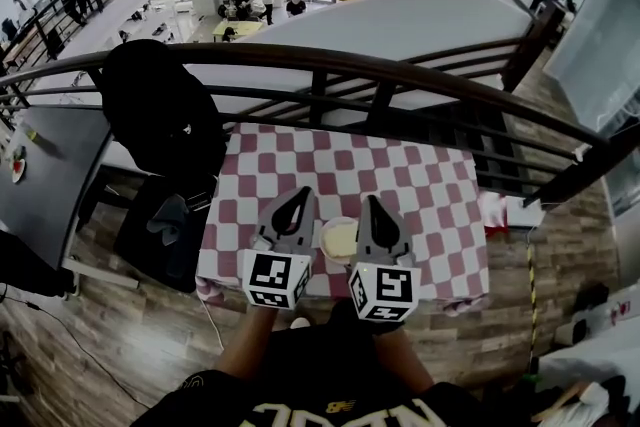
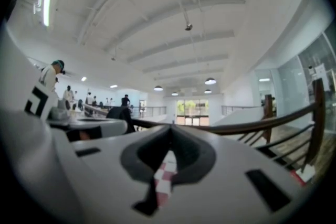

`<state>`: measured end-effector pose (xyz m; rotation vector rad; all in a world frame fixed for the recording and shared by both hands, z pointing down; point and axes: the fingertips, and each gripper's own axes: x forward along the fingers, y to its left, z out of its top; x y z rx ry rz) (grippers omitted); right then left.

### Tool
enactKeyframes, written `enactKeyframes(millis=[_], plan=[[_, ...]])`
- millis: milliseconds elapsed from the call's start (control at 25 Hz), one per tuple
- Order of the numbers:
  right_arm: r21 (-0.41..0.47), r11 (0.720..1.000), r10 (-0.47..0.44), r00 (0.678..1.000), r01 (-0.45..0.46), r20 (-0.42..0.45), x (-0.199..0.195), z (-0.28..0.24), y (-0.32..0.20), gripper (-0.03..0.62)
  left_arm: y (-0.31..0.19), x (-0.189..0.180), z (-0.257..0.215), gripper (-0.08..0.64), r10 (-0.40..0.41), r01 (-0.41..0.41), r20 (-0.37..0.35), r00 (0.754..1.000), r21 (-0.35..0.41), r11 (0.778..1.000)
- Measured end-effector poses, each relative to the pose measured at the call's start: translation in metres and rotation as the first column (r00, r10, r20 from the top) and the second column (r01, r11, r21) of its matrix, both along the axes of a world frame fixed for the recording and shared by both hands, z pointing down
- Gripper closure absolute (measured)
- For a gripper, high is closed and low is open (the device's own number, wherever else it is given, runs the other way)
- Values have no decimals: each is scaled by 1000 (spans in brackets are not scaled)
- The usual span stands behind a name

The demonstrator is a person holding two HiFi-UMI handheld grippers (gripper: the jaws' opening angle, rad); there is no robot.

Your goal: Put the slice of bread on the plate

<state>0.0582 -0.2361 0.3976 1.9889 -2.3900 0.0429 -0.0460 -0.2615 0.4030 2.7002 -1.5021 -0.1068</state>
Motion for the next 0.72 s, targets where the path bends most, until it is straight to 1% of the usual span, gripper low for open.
enactKeyframes(millis=[360,720], plan=[[4,1000,-1,1000,1,1,-5,2,-2,577,-3,-5,5,541,-1,1,-3,1000,-6,1000],[12,1000,22,1000,-22,3,-1,2,-4,577,-5,-9,8,541,-8,8,-12,1000,-10,1000]])
